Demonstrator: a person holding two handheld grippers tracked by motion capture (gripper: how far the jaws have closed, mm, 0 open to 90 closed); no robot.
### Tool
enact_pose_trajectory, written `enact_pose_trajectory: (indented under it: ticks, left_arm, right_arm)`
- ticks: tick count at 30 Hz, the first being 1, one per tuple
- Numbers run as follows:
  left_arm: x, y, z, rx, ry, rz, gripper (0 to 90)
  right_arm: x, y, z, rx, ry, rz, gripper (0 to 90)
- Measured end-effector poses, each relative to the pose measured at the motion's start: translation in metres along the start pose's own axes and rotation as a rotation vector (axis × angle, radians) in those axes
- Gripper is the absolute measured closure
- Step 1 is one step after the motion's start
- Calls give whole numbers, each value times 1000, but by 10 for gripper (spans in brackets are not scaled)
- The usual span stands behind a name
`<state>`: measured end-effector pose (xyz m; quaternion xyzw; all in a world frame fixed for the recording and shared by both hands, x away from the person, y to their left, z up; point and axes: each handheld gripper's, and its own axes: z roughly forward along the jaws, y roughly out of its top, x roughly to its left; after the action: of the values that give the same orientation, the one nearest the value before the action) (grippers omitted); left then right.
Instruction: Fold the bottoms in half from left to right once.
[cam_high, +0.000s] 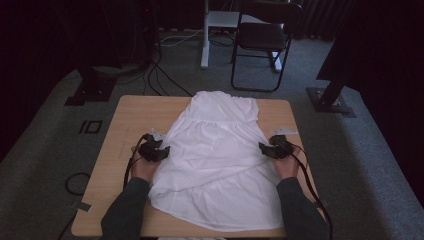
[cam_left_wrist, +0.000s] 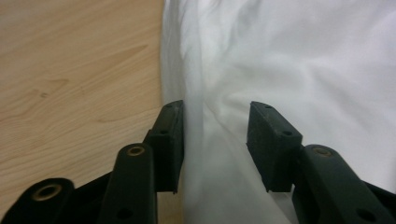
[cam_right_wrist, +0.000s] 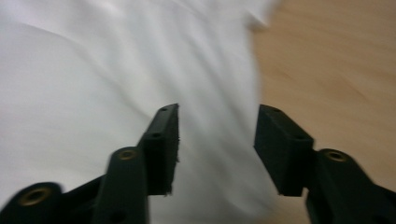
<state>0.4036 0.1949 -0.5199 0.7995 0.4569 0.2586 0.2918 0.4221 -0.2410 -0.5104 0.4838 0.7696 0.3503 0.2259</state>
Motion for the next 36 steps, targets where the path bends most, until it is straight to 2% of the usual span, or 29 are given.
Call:
enact_pose_trajectory:
  ticks: [1,5,7,9,10,11,12,13,14,15,16,17,18,19,20,21,22,23,24,25,28,29,31,32,34,35,36]
  left_arm:
    - [-4,-4,-11,-18,-9,15,542]
    - [-8,-14,-28,-33,-35,7,531]
    - [-13,-21,-37,-41,-46,7,520]
    - [-13,-21,-37,-41,-46,7,517]
    - [-19,-28,-48,-48,-66,28,517]
    - [-23,-36,-58,-73,-112,13,506]
    - [-23,-36,-58,-73,-112,13,499]
    - [-25,-41,-64,-83,-128,6,499]
    - [-26,-44,-67,-87,-135,5,494]
    - [-28,-49,-70,-83,-150,6,485]
    - [-29,-53,-74,-83,-157,7,484]
    - [-31,-65,-80,-68,-151,10,484]
    - [-31,-65,-80,-68,-151,10,484]
    - [-33,-75,-83,-51,-135,13,483]
    - [-33,-75,-83,-51,-135,13,482]
    - [-34,-88,-87,-41,-161,0,477]
    - [-36,-92,-88,-37,-161,-2,471]
    - [-36,-92,-88,-37,-161,-2,463]
    - [-36,-97,-88,-31,-173,0,463]
    - [-38,-106,-88,-15,-184,-11,461]
    - [-38,-111,-89,-10,-184,-20,468]
    - [-38,-114,-90,-3,-178,-21,518]
    - [-37,-116,-95,-20,-186,-16,763]
    - [-37,-116,-95,-20,-186,-16,833]
    - [-36,-116,-109,-83,-207,-19,864]
    - [-35,-116,-114,-106,-222,-26,868]
    - [-35,-116,-122,-137,-260,-30,868]
  right_arm:
    - [15,10,9,-4,47,-30,421]
    - [38,24,29,-3,123,-66,384]
    - [46,30,39,0,144,-76,365]
    - [50,32,44,7,151,-82,365]
    - [50,32,44,7,151,-82,359]
    - [56,34,60,42,191,-71,350]
    - [56,34,60,42,191,-71,350]
    - [58,32,65,59,196,-69,383]
    - [59,28,70,93,217,-84,593]
    - [59,28,70,93,217,-84,593]
    - [59,23,66,113,220,-96,757]
    - [56,21,60,105,232,-91,813]
    - [56,21,60,105,232,-91,813]
    - [52,17,46,73,245,-92,869]
    - [49,14,36,57,250,-86,879]
    - [46,11,26,40,254,-88,883]
    - [42,6,12,19,263,-90,886]
    - [40,3,4,5,267,-94,889]
    - [40,3,4,5,267,-94,889]
    - [34,-7,-19,-19,254,-109,890]
    - [27,-22,-51,-68,254,-118,890]
    - [25,-29,-63,-90,256,-118,890]
    - [20,-42,-85,-125,240,-130,890]
    - [20,-42,-85,-125,240,-130,890]
    - [12,-61,-114,-148,196,-145,892]
    - [9,-68,-123,-156,190,-143,892]
    - [7,-73,-130,-166,190,-137,893]
